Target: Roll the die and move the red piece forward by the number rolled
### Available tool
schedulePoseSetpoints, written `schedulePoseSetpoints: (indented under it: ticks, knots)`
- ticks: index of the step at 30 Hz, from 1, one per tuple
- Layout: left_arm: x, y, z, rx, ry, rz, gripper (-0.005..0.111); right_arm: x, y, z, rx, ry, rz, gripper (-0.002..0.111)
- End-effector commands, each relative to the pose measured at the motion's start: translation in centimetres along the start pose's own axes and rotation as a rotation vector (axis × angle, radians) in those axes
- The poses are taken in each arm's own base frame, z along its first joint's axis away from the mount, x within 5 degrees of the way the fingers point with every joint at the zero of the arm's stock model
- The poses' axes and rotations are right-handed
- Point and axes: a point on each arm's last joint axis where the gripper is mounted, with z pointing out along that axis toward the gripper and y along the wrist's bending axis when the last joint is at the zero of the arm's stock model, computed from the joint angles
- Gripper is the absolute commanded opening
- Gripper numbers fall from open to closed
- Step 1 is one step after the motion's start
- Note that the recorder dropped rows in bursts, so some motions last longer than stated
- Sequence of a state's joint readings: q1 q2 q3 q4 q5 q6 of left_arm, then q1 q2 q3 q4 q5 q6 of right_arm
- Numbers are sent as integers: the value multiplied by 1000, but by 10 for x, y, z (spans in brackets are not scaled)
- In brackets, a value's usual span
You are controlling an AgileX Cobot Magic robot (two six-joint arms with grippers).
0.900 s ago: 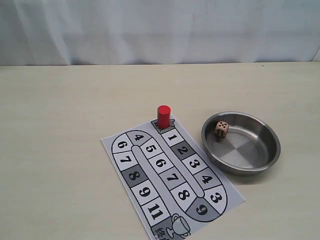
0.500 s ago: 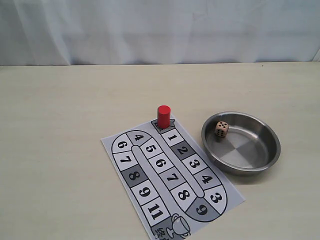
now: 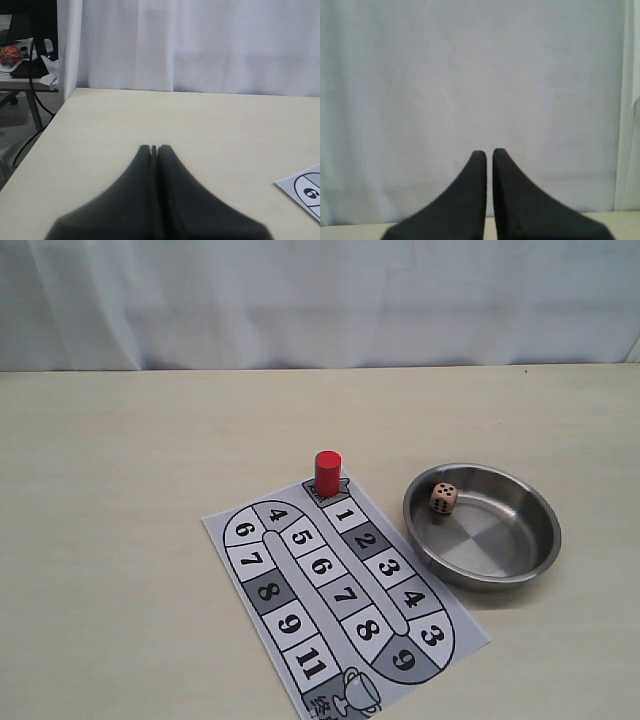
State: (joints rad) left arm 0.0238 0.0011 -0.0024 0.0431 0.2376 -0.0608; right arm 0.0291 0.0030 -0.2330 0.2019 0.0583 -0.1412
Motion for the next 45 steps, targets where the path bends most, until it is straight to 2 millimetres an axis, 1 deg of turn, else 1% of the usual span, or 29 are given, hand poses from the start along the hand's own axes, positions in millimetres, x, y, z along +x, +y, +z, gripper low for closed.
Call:
schedulePoseSetpoints:
  ticks: [1, 3, 6, 10, 12, 13, 14, 15, 17, 18, 19, 21, 22, 23, 25, 27, 28, 29, 30, 31, 32, 33, 34, 35, 37, 41, 42, 43, 45]
  knots:
    - [0, 0, 0, 1, -3, -5, 0, -39, 5, -10, -27, 10, -20, 4]
    - [0, 0, 0, 1, -3, -5, 0, -57, 8, -14, -40, 19, -23, 4]
    - [0, 0, 0, 1, -3, -5, 0, -75, 10, -7, -53, 90, -26, 4]
    - [0, 0, 0, 0, -4, -3, 0, -86, 11, 18, -55, 194, -25, 4]
    - [0, 0, 0, 0, -7, -3, 0, -86, 10, 35, -49, 248, -34, 4]
    - [0, 0, 0, 0, -7, -3, 0, -82, 10, 50, -47, 310, -31, 4]
    - [0, 0, 0, 0, -7, -3, 0, -79, 10, 59, -47, 344, -37, 5]
    - [0, 0, 0, 0, -7, -3, 0, -72, 9, 72, -52, 396, -66, 9]
    - [0, 0, 0, 0, -7, -3, 0, -55, 8, 101, -67, 514, -114, 22]
    - [0, 0, 0, 0, -7, -3, 0, -49, 8, 109, -79, 543, -120, 27]
    - [0, 0, 0, 0, -7, -3, 0, -40, 12, 122, -128, 588, -170, 35]
    - [0, 0, 0, 0, -7, -3, 0, -22, 20, 140, -207, 679, -222, 47]
    - [0, 0, 0, 0, -7, -3, 0, -10, 25, 151, -235, 728, -227, 52]
    - [0, 0, 0, 0, -7, -3, 0, -4, 28, 158, -250, 754, -230, 54]
    - [0, 0, 0, 0, -7, -3, 0, 6, 33, 172, -275, 801, -227, 57]
    - [0, 0, 0, 0, -7, -3, 0, 19, 36, 192, -261, 882, -164, 59]
    - [0, 0, 0, 0, -7, -3, 0, 30, 37, 205, -250, 935, -143, 58]
    - [0, 0, 0, 0, -7, -3, 0, 35, 38, 211, -250, 955, -145, 58]
    - [0, 0, 0, 1, -2, -5, 0, 48, 39, 221, -252, 995, -148, 58]
    - [0, 0, 0, 1, -2, -5, 0, 52, 39, 226, -252, 1003, -148, 58]
    - [0, 0, 0, 1, -4, -5, 0, 66, 39, 234, -249, 1035, -148, 58]
    - [0, 0, 0, 1, -4, -5, 0, 71, 39, 238, -248, 1045, -148, 58]
    - [0, 0, 0, 1, -4, -5, 0, 86, 39, 245, -239, 1061, -146, 58]
    - [0, 0, 0, 1, -4, -5, 0, 93, 39, 248, -236, 1069, -147, 58]
    - [0, 0, 0, 1, -4, -5, 0, 126, 38, 257, -222, 1113, -149, 58]
    - [0, 0, 0, 1, -4, -5, 0, 165, 37, 261, -209, 1192, -142, 58]
    - [0, 0, 0, 1, -4, -5, 0, 170, 37, 262, -209, 1205, -142, 58]
    - [0, 0, 0, 1, -4, -5, 0, 180, 38, 263, -208, 1248, -131, 58]
    - [0, 0, 0, 1, -4, -5, 0, 185, 39, 268, -211, 1291, -117, 58]
